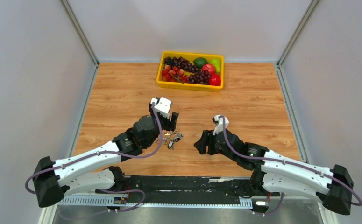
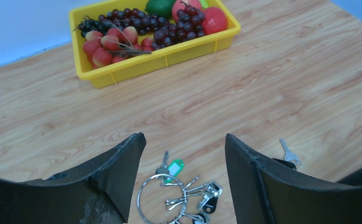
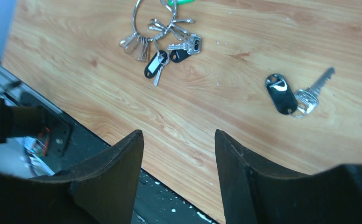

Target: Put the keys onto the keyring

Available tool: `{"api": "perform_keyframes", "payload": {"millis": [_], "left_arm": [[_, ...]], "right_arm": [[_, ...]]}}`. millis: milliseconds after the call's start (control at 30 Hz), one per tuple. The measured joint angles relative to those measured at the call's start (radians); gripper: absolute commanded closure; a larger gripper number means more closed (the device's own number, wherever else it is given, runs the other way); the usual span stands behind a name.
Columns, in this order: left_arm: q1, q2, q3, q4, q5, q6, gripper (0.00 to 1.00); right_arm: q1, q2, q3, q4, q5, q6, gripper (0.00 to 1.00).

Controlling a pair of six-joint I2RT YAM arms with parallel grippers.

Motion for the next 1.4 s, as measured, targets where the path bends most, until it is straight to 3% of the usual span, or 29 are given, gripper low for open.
{"api": "perform_keyframes", "payload": {"millis": [200,500,600,667,1000,1400], "left_arm": [[0.0,-0.167,0.03,-0.226,-0.002,-0.086,0.22],[0.0,-0.403,0.069,-0.502,-0.02,-0.175,0.18],[0.0,-0.452,0.096,-0.571,-0.035,-0.19,0.02],[0.0,-0.476,0.111,-0.613,-0.041,-0.198,0.0],[0.0,-0.571,0.114,-0.721,-0.058,-0.201,0.0],[0.0,-0.649,0.09,-0.731,-0.061,-0.197,0.0]], "right_arm": [[0.002,0.274,0.153,0.008,-0.076,-0.122,0.44],[0.046,0.527,0.287,0.097,-0.14,-0.173,0.47],[0.061,0.605,0.335,0.12,-0.14,-0.174,0.47],[0.069,0.655,0.366,0.131,-0.14,-0.174,0.48],[0.074,0.865,0.488,0.151,-0.109,-0.183,0.53],[0.074,1.007,0.612,0.149,-0.017,-0.216,0.67]]}}
